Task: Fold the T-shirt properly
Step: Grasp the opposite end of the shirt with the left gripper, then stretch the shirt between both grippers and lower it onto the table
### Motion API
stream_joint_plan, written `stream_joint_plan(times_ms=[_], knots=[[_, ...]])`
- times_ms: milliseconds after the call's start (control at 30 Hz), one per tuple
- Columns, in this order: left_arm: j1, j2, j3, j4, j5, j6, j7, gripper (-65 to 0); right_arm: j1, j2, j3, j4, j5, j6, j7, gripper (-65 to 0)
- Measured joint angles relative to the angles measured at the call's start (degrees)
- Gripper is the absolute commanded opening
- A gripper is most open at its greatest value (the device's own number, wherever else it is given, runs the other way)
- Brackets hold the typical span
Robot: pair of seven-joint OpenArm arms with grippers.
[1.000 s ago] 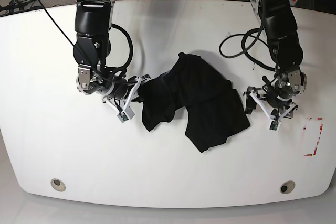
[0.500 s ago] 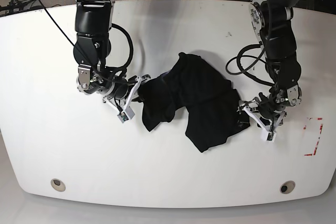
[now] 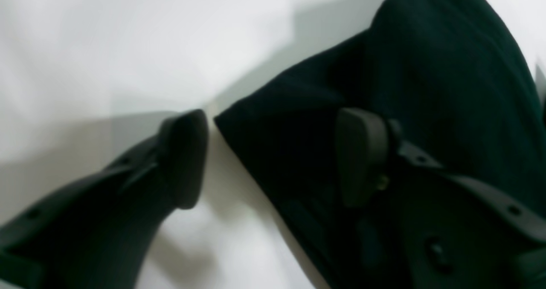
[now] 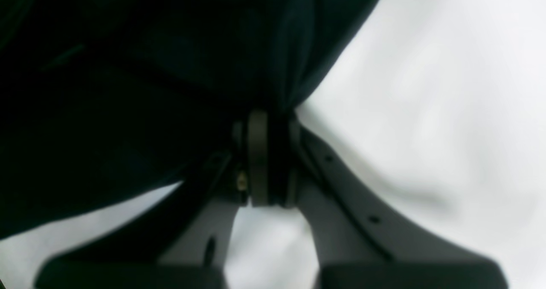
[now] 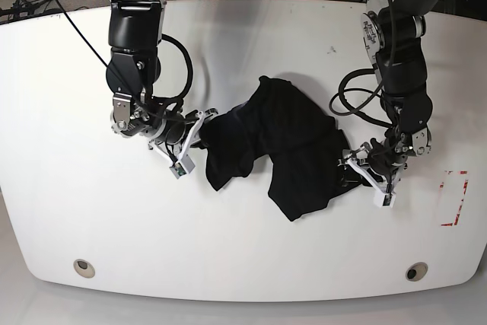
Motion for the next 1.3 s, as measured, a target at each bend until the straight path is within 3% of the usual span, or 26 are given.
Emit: stream_joint_plan(times_ms=[200,333,467,633,733,967,1300], knots=[[0.1,0.0,0.0,-0.5,-0.2,0.0,-0.1,-57.4,0.0,0.0,0.0,1.9,0.0,0.0,0.1,-65.0],[0.2,-0.1,1.9,-0.6,-0.1,0.1,-0.1,-64.6,-0.1,0.0,0.0,1.9,0.0,0.0,0.0,-65.0],[0.2,0.0,6.4,0.0,0.0,0.4,0.0,-65.0,-1.0,0.0,0.0,4.5,-0.2,0.0,-0.3,-65.0],[3.1,0.8,3.8,7.1,1.0,0.3,3.9,-65.0,-3.4,0.3,0.1,14.8,-0.9,0.0,-0.9,-65.0],[5.8,0.0,3.0,15.0,1.5,2.4,8.2,-65.0,-4.1,0.8,0.0,19.5,-0.1,0.0,-0.4,-65.0],[8.7,-0.8,3.2,31.8,1.0,2.5,12.7,-65.0,-3.8,5.0,0.1,26.2,-0.2,0.4,-1.4,-65.0],[9.8,-3.1,1.4,47.2,0.6,2.5,19.1,-65.0,6.7,10.6,-0.1,28.1,0.2,0.9,-2.4,-65.0]])
